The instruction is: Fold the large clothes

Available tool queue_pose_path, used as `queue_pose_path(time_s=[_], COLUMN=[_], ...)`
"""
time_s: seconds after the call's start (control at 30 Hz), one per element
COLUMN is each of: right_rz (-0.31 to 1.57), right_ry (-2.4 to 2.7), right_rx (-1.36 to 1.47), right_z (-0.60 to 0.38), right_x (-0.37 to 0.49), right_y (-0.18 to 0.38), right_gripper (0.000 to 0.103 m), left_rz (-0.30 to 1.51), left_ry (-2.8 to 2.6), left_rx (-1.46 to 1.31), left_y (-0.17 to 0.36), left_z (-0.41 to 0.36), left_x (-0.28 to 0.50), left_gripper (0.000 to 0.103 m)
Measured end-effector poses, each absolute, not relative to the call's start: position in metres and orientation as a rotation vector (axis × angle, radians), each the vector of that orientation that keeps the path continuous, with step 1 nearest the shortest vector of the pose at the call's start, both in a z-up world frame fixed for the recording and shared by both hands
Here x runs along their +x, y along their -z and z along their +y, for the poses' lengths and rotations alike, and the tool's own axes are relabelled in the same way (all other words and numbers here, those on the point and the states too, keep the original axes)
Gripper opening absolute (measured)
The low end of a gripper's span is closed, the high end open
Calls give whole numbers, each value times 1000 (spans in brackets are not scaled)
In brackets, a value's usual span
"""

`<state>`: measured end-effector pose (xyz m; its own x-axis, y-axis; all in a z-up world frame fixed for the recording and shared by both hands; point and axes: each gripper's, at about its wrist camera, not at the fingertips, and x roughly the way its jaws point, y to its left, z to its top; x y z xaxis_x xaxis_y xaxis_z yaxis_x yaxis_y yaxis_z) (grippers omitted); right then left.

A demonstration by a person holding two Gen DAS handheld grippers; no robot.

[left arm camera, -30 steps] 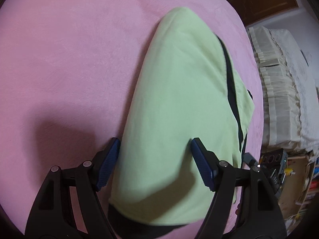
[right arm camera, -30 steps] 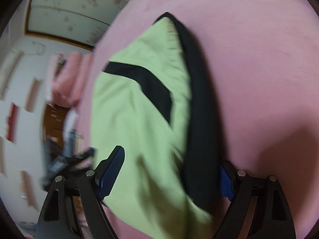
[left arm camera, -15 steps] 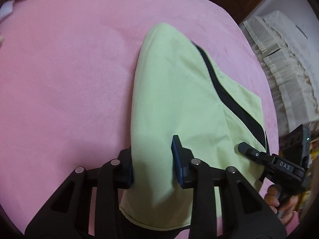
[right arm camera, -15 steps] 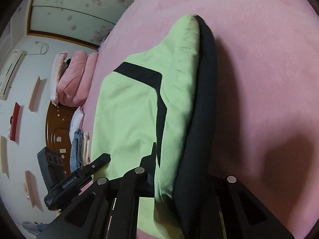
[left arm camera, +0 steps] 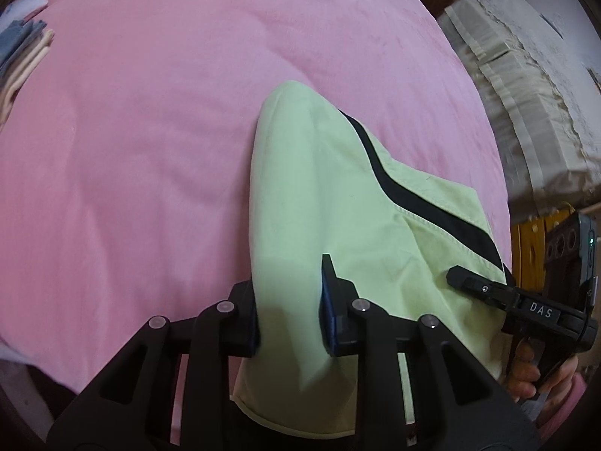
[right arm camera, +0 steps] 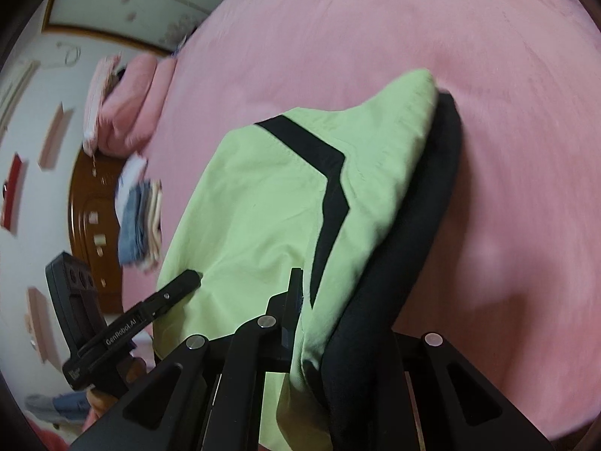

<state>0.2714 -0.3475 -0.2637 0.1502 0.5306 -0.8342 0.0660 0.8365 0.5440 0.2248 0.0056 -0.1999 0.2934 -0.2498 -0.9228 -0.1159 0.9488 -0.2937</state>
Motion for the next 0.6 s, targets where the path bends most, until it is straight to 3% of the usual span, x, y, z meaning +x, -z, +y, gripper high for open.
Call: queue_pose_path(time_s=[0.2,0.6], right_rz=[1411,1256], right_ry=[-423,-628], right_rx=[325,351], right_z=[-277,-10], right_x=[237,257], right_y=[225,164], right_gripper=[9,9], left_rz=[1277,1044], left_ry=[97,-92], left_rx=[-390,-349], left_y=[168,61], left_z=[69,344], left_x=[182,163], left_gripper=[21,21])
